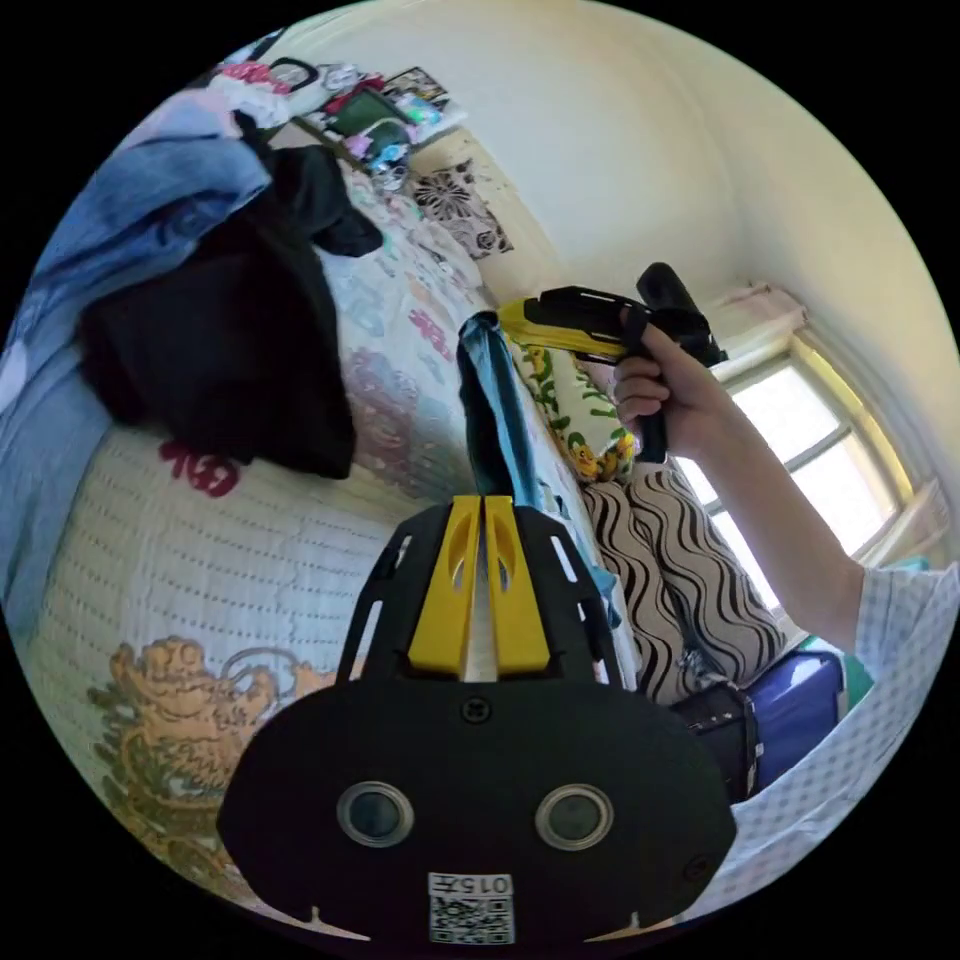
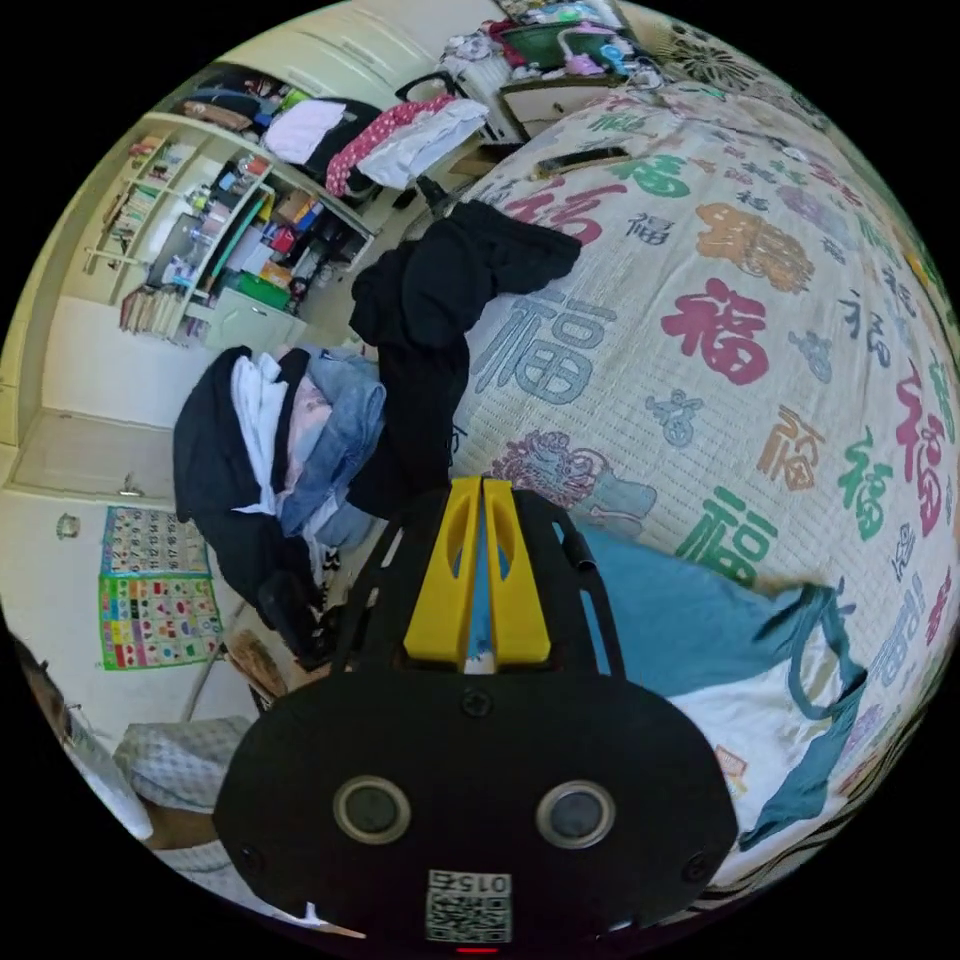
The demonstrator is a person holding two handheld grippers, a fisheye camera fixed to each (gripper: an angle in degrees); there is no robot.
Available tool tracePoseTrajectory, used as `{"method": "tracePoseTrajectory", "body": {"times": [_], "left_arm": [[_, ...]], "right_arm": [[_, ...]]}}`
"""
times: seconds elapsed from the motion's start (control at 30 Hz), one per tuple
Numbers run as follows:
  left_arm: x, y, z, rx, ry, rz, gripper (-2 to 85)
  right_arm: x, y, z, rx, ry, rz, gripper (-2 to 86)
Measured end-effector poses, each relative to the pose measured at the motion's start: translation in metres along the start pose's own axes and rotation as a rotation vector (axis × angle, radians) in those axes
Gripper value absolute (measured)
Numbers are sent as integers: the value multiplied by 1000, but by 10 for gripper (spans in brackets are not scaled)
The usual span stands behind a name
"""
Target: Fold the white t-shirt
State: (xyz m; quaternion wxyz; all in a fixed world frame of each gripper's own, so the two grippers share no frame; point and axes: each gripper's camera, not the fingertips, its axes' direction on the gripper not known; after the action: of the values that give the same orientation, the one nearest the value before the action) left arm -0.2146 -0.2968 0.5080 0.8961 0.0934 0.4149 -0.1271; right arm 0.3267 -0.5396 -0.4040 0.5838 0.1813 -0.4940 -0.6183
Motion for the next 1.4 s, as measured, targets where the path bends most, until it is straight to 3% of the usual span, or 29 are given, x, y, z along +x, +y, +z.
{"method": "tracePoseTrajectory", "body": {"times": [0.17,0.43,0.53,0.6,0.77,0.93,1.0,1.2,1.4], "left_arm": [[-12,4,-4,-54,-40,-89,-7],[61,-19,12,-130,-157,158,49],[106,-38,37,-174,-190,334,78],[138,-62,73,-243,-178,439,90],[208,-108,159,-391,-230,626,83],[275,-128,185,-281,-169,746,85],[286,-125,238,-436,-314,819,90],[260,-97,351,-745,-455,788,36],[262,-106,342,-642,-426,702,11]], "right_arm": [[-15,-19,64,-193,146,28,8],[-6,72,-38,-50,325,-167,-1],[62,124,-98,28,361,-51,4],[128,162,-129,25,390,139,20],[225,222,-151,51,373,362,56],[275,244,-139,62,345,403,67],[290,246,-128,55,351,394,71],[310,263,-114,41,328,398,19],[314,287,-125,64,382,356,-4]]}}
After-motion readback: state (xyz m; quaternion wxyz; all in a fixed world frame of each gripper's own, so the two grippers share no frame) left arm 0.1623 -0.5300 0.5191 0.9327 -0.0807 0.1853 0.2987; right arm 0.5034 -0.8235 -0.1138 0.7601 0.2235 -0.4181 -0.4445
